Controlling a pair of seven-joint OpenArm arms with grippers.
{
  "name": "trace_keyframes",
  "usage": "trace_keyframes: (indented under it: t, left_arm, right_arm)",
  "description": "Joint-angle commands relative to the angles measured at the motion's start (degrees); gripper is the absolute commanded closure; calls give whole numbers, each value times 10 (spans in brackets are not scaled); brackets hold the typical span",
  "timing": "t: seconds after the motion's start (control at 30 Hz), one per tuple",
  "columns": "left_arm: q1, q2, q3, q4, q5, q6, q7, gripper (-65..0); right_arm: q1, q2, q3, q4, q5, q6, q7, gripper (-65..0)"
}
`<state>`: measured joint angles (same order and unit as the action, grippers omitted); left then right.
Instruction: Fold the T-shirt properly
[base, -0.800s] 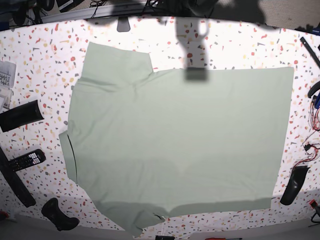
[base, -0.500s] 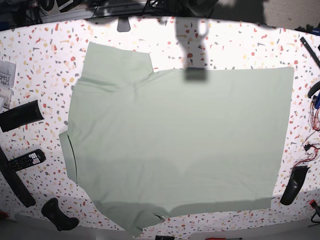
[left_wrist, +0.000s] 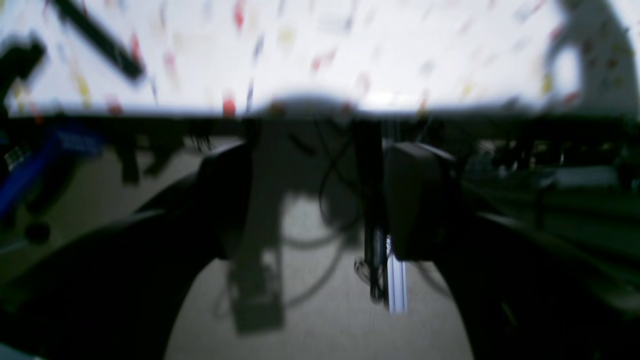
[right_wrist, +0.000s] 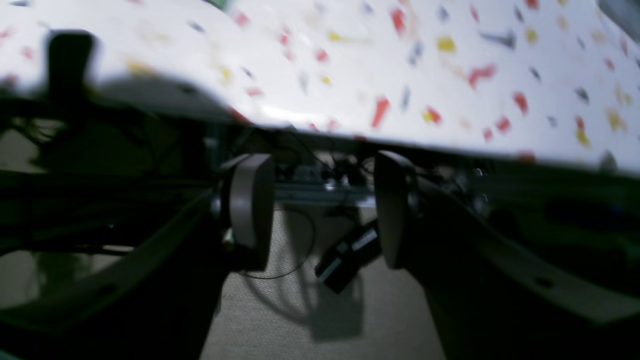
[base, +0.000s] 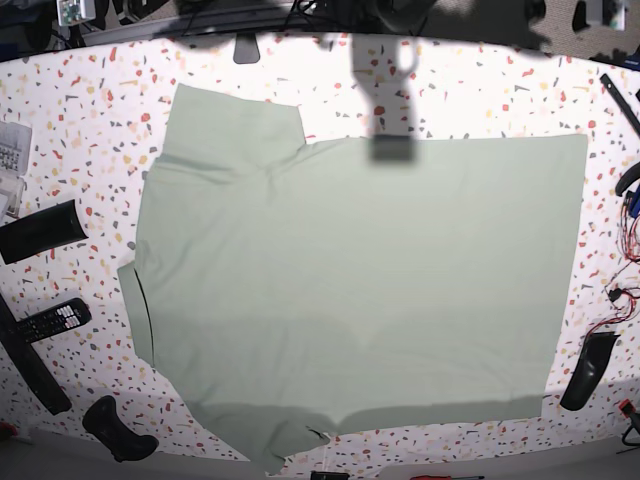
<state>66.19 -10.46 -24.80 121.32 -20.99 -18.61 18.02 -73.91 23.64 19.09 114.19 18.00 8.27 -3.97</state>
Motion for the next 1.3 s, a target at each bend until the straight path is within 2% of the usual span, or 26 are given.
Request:
trace_keyframes:
  t: [0.0, 0.2, 0.3, 0.4, 0.5, 0.57, 0.63, 0.7, 0.8, 0.9, 1.0, 1.13, 1.27]
  left_arm:
    - [0, -2, -3, 14, -3, -2, -13, -382]
    - [-44, -3, -3, 24, -1, -2, -12, -382]
    - [-56, -4, -3, 40, -1, -2, 6, -382]
    - [-62, -4, -3, 62, -1, -3, 8, -382]
    - [-79, -15, -3, 78, -1, -5, 8, -382]
    - [-99, -25, -3, 80, -1, -8, 8, -382]
    - [-120, -36, -3, 80, -1, -31, 9, -382]
    - [-136, -53, -3, 80, -1, -78, 8, -382]
    - [-162, -82, -3, 80, -2, -124, 8, -382]
    - [-184, -115, -3, 80, -1, -143, 8, -382]
    - [-197, -156, -3, 80, -2, -206, 7, -382]
    - [-197, -197, -3, 80, 1, -214, 4, -382]
    - [-196, -221, -3, 80, 69, -214, 4, -382]
  right_arm:
    - [0, 2, 9, 11, 0, 11, 10, -308]
    - [37, 2, 25, 28, 0, 57, 9, -308]
    - [37, 2, 30, 43, 0, 84, 7, -308]
    - [38, 3, 31, 61, -1, 88, 2, -308]
    - [38, 15, 31, 74, -44, 88, 1, -308]
    - [41, 28, 31, 80, -90, 88, -25, -308]
    - [56, 39, 31, 86, -133, 88, -86, -308]
    - [69, 49, 31, 98, -169, 88, -126, -308]
    - [74, 70, 31, 132, -222, 90, -129, -308]
    - [74, 91, 31, 176, -273, 141, -135, -308]
    - [74, 114, 31, 208, -310, 197, -158, -308]
    - [74, 137, 31, 208, -373, 211, -180, -308]
    - [74, 137, 31, 208, -460, 213, -181, -308]
